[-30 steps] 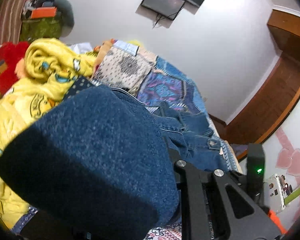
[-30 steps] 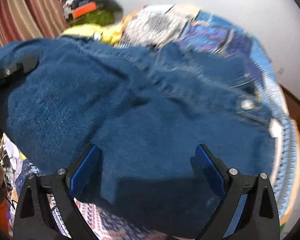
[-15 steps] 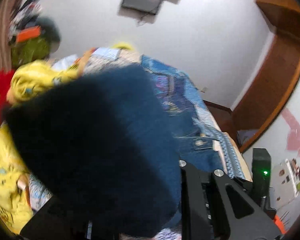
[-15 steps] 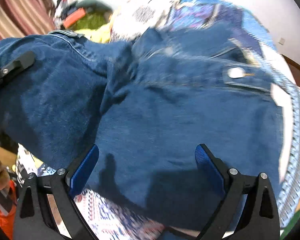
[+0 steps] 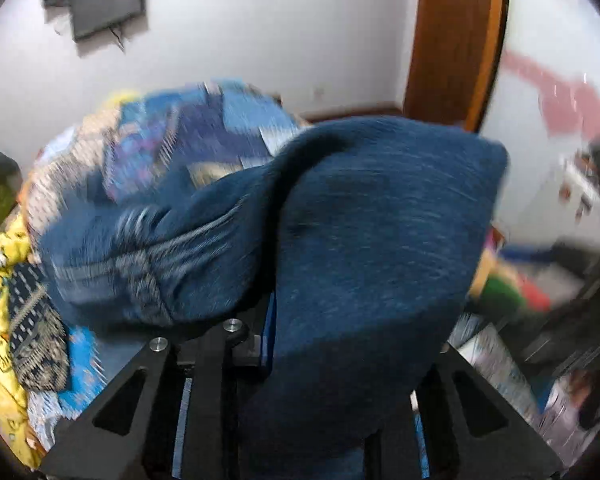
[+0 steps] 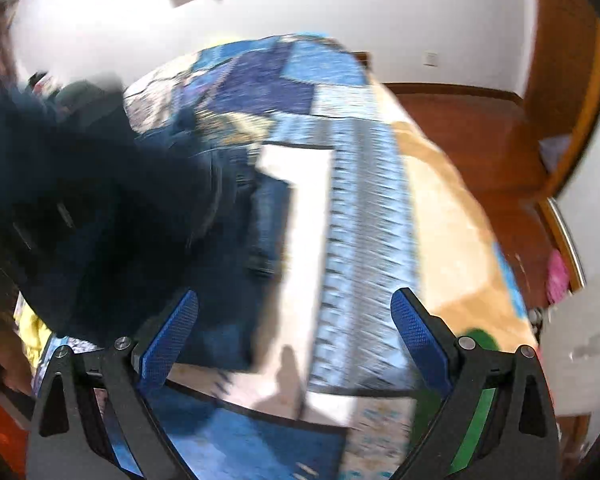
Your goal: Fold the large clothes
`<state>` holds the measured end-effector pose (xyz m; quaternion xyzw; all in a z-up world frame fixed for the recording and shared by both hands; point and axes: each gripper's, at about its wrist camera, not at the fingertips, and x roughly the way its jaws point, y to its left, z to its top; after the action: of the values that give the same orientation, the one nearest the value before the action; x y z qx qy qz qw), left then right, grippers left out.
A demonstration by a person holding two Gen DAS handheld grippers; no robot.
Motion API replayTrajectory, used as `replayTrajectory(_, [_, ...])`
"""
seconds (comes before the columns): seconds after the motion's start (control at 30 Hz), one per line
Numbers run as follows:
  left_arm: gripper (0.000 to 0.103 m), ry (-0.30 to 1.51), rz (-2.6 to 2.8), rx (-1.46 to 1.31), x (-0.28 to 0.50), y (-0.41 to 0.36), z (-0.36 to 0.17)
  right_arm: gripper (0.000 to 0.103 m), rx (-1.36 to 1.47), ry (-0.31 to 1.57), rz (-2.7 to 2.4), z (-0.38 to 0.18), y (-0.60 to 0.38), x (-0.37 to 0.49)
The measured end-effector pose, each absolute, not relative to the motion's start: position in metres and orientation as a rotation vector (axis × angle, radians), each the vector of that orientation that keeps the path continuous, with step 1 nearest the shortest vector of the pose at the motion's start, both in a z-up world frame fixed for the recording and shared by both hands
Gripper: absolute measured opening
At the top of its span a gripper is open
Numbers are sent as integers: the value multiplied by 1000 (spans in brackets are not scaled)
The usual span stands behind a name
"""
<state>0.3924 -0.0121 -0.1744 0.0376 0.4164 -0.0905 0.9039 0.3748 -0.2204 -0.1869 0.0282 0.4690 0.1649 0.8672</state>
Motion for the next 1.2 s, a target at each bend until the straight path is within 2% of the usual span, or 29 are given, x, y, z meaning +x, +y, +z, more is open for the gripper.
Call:
replayTrajectory(0.13, [22, 952, -202, 146, 386, -21, -212, 96, 68, 963, 323, -179, -234, 375])
replayTrajectory(0.33, [27, 950, -231, 331, 361, -28, -220, 96, 42, 913, 353, -160, -229, 360])
replayTrajectory(0.63, [30, 963, -230, 200, 355, -7, -200, 96, 17, 841, 409, -137, -211, 350])
replayTrajectory(0.73, [47, 975, -264, 127, 353, 0, -194, 96, 6, 820, 417, -132, -206, 348])
replayTrajectory(0.77, [59, 981, -280, 105, 354, 0, -192, 96, 6, 815, 419, -131, -205, 347])
replayTrajectory(0.8, [67, 991, -289, 81, 353, 1, -191, 96, 7, 811, 419, -130, -205, 347])
replayTrajectory(1.07, [69, 982, -353, 0, 329, 4, -168, 96, 5, 808, 425, -129, -202, 339])
replayTrajectory(1.13, [73, 948, -335, -17, 316, 15, -155, 96, -5, 804, 432, -127, -200, 337])
replayTrajectory(1.2, [84, 916, -297, -18, 307, 29, -147, 96, -10, 803, 439, -125, -196, 336])
